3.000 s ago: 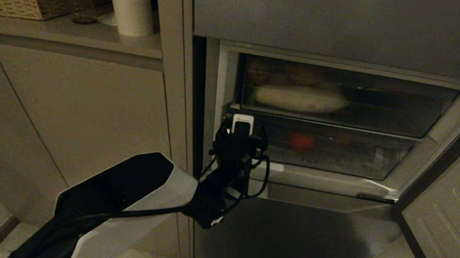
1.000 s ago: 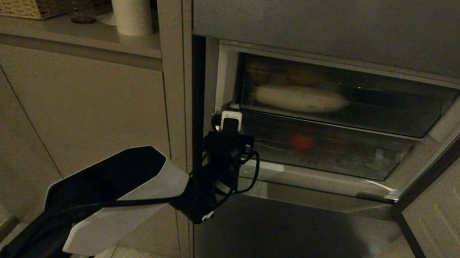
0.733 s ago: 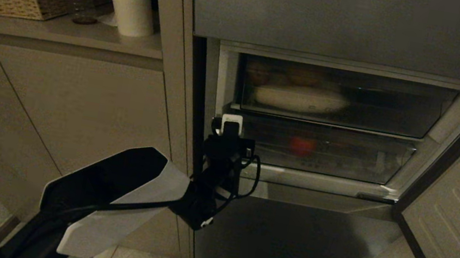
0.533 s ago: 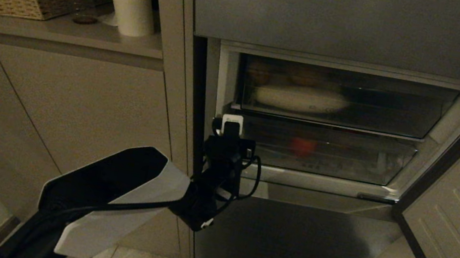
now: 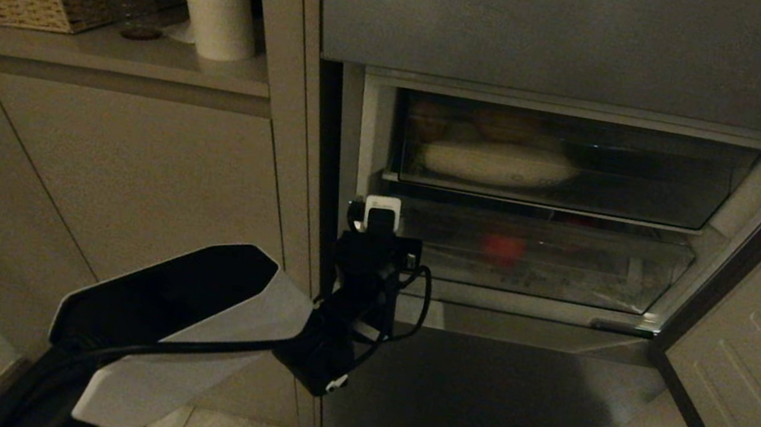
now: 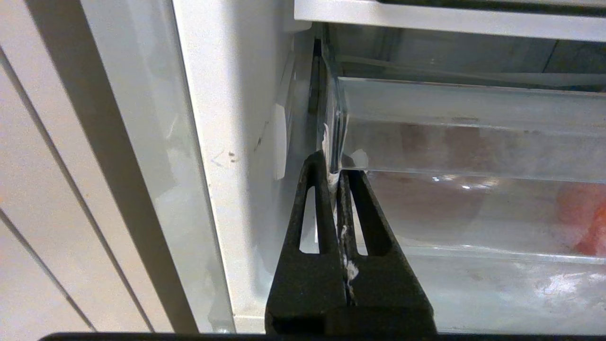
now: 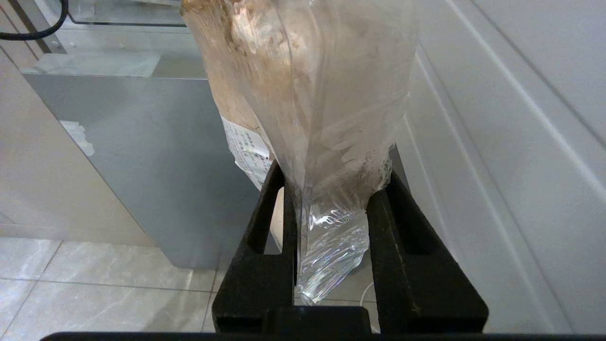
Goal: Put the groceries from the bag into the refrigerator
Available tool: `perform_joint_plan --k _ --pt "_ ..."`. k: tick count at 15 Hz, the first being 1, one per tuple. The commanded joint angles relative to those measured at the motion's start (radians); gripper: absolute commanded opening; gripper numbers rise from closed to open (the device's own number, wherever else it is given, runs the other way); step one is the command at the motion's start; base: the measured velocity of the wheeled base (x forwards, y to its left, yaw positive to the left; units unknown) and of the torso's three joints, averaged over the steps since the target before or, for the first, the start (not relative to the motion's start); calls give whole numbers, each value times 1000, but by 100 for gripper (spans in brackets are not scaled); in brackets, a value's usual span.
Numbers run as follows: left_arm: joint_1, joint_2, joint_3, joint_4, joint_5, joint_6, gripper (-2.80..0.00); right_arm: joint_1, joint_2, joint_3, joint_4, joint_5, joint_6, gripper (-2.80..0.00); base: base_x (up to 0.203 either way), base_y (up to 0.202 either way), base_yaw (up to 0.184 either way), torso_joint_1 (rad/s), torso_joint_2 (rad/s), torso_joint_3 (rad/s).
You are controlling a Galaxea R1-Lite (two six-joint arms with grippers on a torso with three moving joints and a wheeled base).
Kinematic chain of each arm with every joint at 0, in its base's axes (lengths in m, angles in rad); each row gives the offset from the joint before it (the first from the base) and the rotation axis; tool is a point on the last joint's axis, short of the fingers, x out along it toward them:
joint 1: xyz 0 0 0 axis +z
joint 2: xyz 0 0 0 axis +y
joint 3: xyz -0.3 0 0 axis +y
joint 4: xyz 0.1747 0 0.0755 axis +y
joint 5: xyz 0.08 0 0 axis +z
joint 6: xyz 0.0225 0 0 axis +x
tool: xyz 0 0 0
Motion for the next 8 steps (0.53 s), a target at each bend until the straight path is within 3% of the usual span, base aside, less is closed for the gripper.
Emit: perform_joint_plan --k 1,8 --pt "-3 -13 20 -13 4 1 -280 0 0 0 -1 0 0 -280 0 0 0 0 0 0" --pt "-13 -43 113 -73 4 2 -280 0 0 -1 -1 0 0 -280 0 0 0 0 0 0"
